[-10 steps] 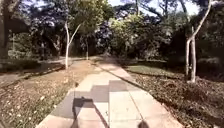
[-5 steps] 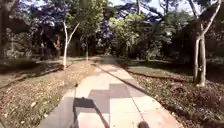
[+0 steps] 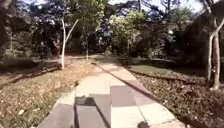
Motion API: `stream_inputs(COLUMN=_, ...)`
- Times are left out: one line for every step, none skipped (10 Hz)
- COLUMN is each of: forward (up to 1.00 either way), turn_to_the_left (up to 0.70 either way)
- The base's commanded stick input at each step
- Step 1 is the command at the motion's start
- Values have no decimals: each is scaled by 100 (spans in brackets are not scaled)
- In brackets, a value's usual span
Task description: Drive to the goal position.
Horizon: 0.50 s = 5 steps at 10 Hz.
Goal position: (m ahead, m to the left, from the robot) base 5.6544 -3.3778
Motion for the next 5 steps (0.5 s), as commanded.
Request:
stream_inputs(forward=50, turn_to_the_left=0)
stream_inputs(forward=50, turn_to_the_left=0)
stream_inputs(forward=50, turn_to_the_left=0)
stream_inputs(forward=50, turn_to_the_left=0)
stream_inputs(forward=50, turn_to_the_left=0)
